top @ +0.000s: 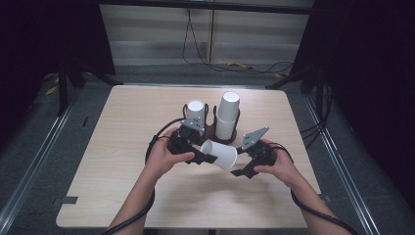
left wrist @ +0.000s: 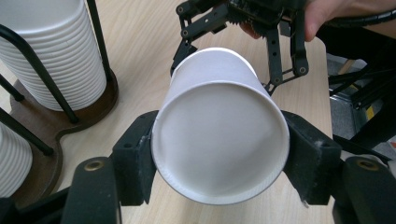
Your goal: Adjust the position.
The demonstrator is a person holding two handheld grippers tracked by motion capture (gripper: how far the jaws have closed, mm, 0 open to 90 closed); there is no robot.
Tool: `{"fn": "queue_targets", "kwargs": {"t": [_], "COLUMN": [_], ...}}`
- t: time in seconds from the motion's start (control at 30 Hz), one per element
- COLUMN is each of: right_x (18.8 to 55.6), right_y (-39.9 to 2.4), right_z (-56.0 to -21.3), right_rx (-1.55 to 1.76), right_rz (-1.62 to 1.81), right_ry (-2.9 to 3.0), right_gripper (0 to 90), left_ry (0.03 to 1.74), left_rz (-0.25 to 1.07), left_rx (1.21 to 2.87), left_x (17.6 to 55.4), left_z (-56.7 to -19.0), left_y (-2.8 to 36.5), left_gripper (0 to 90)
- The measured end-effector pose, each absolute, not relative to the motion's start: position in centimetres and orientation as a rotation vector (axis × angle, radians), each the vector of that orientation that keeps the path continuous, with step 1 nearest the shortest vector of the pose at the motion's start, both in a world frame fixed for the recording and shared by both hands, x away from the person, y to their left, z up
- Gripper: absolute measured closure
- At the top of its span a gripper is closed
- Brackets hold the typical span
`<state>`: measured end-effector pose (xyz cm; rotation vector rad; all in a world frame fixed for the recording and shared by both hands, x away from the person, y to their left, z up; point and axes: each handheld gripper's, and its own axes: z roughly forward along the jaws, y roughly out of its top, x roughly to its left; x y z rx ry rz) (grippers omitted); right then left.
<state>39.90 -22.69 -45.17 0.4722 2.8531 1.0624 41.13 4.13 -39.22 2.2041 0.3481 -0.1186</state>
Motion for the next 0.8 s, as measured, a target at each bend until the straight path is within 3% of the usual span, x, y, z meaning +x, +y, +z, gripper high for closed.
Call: {"fn": "queue_targets", "kwargs": {"t": [0.8], "right_x": [39.5], "right_y": [-23.3], "right_z": [-46.3], "right_rx": [0.555], "right_rz": [1.196], "right_ry": [2.768], "right_gripper": [13.5], "left_ry": [0.368], "left_rz": [-0.118], "left_rx": [2.207], "left_x": [41.3], "left_z": [-38.4], "left_y": [3.7], "left_gripper": [34.4]}}
